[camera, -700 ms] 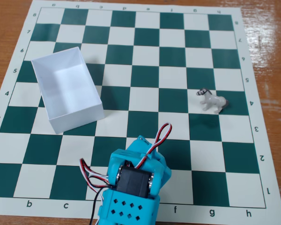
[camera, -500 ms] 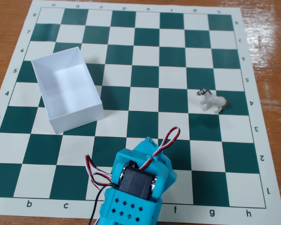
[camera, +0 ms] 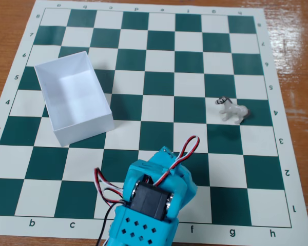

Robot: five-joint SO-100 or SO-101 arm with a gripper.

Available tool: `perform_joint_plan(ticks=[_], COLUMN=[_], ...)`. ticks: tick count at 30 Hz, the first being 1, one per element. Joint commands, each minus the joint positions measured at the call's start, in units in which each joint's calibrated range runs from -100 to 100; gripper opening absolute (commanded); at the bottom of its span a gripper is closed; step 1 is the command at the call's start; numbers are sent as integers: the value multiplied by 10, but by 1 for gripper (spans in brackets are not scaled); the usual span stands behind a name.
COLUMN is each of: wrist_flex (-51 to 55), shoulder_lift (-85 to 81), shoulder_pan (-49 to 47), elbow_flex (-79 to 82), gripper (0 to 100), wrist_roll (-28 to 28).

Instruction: Grab the toy horse and put it in the box.

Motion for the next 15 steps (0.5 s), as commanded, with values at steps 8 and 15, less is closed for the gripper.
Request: perform_joint_plan(ticks=[8,15], wrist_flex=[-223,-257], shoulder_lift=[151,318], shoulder_pan=[32,45], elbow_flex=[-144,-287], gripper=[0,0], wrist_roll=[9,-4])
